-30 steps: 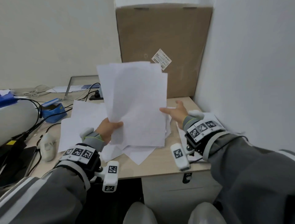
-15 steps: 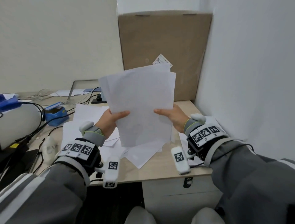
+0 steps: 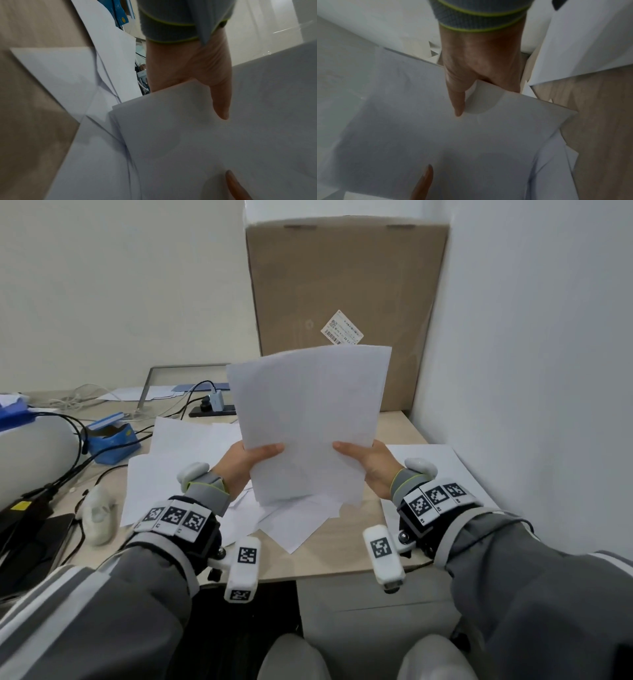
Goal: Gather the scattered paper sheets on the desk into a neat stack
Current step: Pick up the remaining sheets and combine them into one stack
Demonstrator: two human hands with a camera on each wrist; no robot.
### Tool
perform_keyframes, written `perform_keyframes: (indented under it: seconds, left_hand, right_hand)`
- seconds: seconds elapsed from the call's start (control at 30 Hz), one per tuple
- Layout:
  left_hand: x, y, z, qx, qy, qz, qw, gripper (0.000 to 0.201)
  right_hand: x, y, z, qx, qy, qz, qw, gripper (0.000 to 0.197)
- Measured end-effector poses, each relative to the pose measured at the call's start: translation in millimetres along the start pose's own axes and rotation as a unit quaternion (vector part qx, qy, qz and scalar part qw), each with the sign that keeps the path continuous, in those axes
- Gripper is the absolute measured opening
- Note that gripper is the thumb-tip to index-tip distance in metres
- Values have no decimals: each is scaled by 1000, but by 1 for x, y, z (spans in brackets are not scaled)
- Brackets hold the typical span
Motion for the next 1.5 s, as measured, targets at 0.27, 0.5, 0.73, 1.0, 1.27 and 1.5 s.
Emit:
perform_keyframes:
  seconds: [0.27, 0.5, 0.73, 1.0, 1.27, 1.5]
  left_hand:
    - [-23, -5, 5, 2, 69, -24, 997, 63]
    - [-15, -30, -6, 49, 81, 2, 995, 44]
    - [-35, -104, -30, -22, 150, -126, 980, 11]
    - [-105, -166, -46, -18, 242, -238, 940, 13]
    - [-94, -159, -36, 10, 255, -270, 928, 23]
    - [-63, 27, -20, 193, 257, -356, 877, 22]
  right_hand:
    - [16, 7, -3, 37, -50, 118, 991, 40]
    - [-8, 36, 2, 119, 4, 126, 985, 37]
    - [-31, 118, 25, 204, -36, 239, 949, 37]
    - [-8, 157, 48, 197, -134, 563, 791, 68]
    - [28, 126, 44, 6, -215, 616, 758, 31]
    - [22, 68, 19, -4, -162, 557, 814, 55]
Point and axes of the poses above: each hand's wrist, its own z-axis away from the middle knuckle, its own y-axis out of the back of the hand, x = y × z, the point moved 4 cm from there along -z, towards the middle knuckle, and after that the axes turned 3 degrees about -x, right-handed, at the moved point
